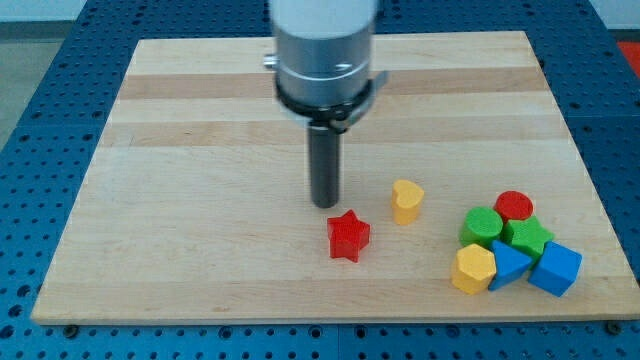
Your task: Keep red star on left side of yellow hexagon
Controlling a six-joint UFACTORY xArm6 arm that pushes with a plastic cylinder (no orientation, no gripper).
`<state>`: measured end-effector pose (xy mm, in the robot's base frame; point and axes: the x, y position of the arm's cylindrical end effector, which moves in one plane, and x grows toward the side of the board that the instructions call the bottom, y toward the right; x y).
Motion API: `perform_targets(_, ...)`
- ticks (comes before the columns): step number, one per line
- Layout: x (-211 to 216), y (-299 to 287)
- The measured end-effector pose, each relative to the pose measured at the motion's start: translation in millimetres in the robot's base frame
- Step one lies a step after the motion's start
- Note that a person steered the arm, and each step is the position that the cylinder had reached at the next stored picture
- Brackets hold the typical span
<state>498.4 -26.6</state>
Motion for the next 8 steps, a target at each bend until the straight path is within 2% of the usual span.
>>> perform_targets(1, 26.4, 9.4)
perform_targets(3, 68.6, 67.7)
perform_targets(4, 65.5, 50.9)
perform_targets(5, 60.4, 3.4)
perform_targets(6, 86.6, -18.9)
perform_targets(7, 117.8, -14.2)
perform_targets(8, 120.0, 29.8)
